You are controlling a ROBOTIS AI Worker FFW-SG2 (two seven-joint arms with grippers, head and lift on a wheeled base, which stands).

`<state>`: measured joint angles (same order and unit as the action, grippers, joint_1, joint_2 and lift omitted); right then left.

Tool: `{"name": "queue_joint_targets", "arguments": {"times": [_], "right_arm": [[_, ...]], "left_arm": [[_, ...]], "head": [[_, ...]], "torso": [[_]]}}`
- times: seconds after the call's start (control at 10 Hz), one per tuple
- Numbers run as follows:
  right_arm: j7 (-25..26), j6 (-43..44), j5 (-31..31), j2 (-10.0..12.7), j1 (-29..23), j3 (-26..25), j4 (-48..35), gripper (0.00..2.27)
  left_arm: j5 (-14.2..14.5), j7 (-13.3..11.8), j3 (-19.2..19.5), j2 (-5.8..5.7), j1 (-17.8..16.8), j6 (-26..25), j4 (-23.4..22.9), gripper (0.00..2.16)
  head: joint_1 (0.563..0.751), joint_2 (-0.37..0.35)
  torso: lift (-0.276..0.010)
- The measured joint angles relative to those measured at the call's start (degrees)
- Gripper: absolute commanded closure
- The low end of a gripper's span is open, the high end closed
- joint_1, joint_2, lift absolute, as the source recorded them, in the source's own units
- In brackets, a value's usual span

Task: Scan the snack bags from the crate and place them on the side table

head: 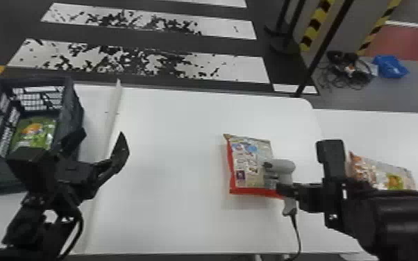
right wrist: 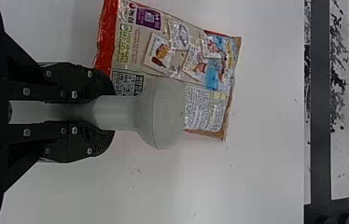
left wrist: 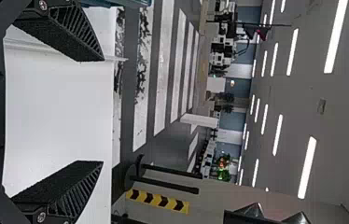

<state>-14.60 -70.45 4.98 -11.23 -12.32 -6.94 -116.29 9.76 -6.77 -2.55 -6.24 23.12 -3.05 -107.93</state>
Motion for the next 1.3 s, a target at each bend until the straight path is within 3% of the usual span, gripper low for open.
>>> {"name": "queue_joint_targets", "arguments": {"times": [0.4, 0.6, 1.0, 1.3], "right_arm": [[0.01, 1.00, 0.10, -0.07, 0.95, -2.87, 0.93, 2.25], [-0.03, 2.37, -0.24, -1.29, 2.93, -4.76, 4.94, 2.25], [0.02, 7.24, -2.18, -4.21, 6.37, -4.79, 14.35, 2.25], [0.01, 9.72, -4.70, -4.84, 7.84, -3.19, 18.59, 2.25]], "left_arm": [[0.13, 0.00, 0.13, 0.00, 0.16, 0.14, 0.00, 0.09], [0.17, 0.00, 0.18, 0.06, 0.12, 0.14, 0.03, 0.09], [0.17, 0.08, 0.16, 0.09, -0.02, 0.11, 0.09, 0.09], [0.18, 0.52, -0.28, 0.24, -0.18, 0.20, -0.08, 0.09]], "head": [[0.695, -0.150], [0.695, -0.183], [0.695, -0.246], [0.695, -0.259]], "torso": [[-0.050], [-0.050], [-0.050], [-0.050]]}}
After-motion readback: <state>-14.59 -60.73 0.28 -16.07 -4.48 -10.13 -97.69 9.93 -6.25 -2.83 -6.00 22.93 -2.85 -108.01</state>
